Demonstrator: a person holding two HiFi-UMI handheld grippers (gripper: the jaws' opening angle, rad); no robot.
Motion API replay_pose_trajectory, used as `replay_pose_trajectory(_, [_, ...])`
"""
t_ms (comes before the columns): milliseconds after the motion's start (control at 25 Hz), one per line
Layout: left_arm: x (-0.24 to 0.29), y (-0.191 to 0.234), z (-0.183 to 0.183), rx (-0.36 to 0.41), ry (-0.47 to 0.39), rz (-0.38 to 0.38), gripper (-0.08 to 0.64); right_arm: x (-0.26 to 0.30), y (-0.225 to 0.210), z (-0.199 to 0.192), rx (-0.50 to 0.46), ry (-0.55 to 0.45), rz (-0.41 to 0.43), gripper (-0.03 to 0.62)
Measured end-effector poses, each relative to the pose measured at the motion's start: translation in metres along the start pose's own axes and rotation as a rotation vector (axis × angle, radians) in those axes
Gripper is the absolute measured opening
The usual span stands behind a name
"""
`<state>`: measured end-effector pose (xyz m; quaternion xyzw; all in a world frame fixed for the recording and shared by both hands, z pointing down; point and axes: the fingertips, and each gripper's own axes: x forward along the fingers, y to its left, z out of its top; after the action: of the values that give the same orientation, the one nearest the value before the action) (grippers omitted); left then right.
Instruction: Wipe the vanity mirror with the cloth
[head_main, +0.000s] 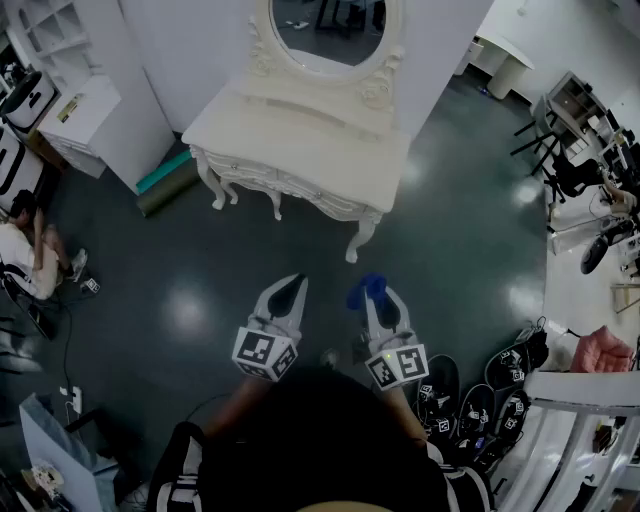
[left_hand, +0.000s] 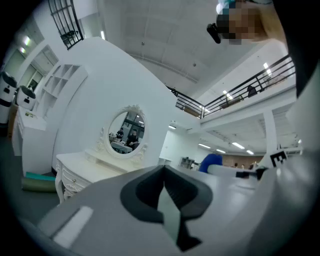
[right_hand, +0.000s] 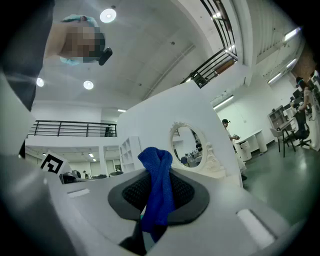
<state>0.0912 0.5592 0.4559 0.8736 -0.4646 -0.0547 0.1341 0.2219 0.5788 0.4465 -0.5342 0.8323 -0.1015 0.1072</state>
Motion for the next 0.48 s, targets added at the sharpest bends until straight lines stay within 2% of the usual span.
replay_pose_trajectory(480, [-0.003,-0.0036,-0.0013,-0.003,-0.007,-0.012,0.011,-0.0011,0.0043,0.0021,-0.004,-0.004,0.001,0.064])
